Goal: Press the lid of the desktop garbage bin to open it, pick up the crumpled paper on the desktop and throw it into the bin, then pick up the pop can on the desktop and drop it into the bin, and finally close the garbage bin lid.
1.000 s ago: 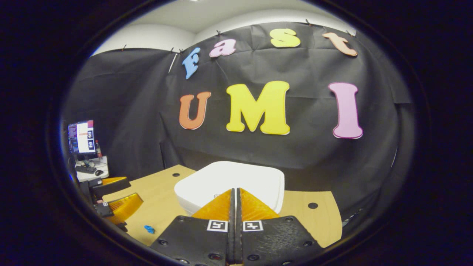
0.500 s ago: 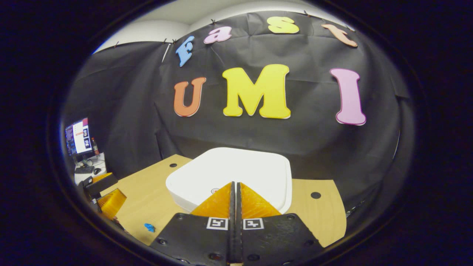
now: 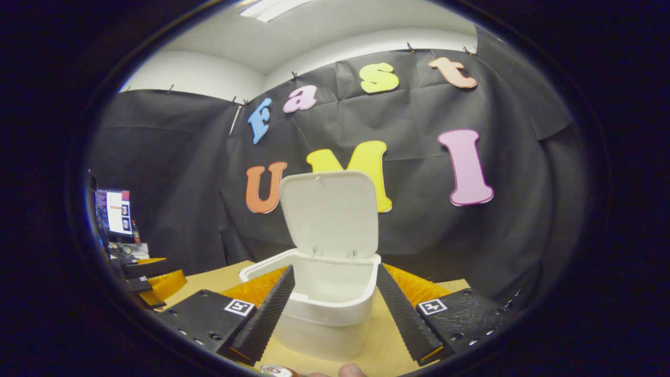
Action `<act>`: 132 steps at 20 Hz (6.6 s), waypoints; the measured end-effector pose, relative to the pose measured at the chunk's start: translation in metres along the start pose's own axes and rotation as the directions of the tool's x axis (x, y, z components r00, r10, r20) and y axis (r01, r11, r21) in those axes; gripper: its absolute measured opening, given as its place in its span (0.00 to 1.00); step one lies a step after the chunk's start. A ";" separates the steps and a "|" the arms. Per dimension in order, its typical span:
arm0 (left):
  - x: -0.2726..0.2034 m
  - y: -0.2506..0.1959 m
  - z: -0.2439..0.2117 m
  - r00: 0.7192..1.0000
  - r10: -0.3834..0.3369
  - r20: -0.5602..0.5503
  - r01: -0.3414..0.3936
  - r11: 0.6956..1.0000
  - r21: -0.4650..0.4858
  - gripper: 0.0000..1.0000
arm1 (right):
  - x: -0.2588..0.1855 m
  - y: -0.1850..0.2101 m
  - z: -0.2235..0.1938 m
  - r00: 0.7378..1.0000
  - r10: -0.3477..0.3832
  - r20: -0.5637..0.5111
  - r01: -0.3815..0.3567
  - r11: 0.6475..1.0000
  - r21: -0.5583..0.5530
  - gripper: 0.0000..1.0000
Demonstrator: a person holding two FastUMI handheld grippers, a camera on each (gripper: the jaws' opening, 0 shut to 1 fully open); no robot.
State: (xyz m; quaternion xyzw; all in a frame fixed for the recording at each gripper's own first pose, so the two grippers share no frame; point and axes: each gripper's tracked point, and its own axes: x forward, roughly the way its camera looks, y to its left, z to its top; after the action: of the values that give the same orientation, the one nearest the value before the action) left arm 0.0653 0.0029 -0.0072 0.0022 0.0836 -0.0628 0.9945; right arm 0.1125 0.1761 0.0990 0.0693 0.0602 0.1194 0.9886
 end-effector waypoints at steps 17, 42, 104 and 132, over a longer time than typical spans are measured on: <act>0.021 0.030 -0.017 0.999 0.027 0.018 -0.027 0.999 0.026 0.97 | -0.031 -0.059 -0.031 0.996 -0.073 0.052 0.068 0.994 0.082 0.95; -0.082 0.061 -0.213 0.893 0.106 -0.437 -0.098 0.994 0.042 0.98 | -0.127 -0.005 -0.130 0.998 -0.048 -0.045 0.046 0.997 -0.057 0.95; -0.042 -0.010 0.010 1.000 0.006 0.002 -0.006 0.999 -0.031 0.19 | -0.073 0.077 -0.301 0.869 0.078 -0.488 -0.058 0.997 0.056 0.82; 0.123 -0.151 0.062 0.961 -0.260 -0.094 0.246 0.959 -0.139 0.20 | -0.126 -0.056 -0.230 0.941 -0.043 -0.336 0.066 0.996 0.058 0.80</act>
State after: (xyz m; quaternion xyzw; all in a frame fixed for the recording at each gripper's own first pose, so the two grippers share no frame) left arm 0.1766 -0.1627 0.0345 -0.0681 0.1422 -0.1839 0.9702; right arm -0.0276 0.1197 -0.1221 0.0803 0.2332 0.0999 0.9640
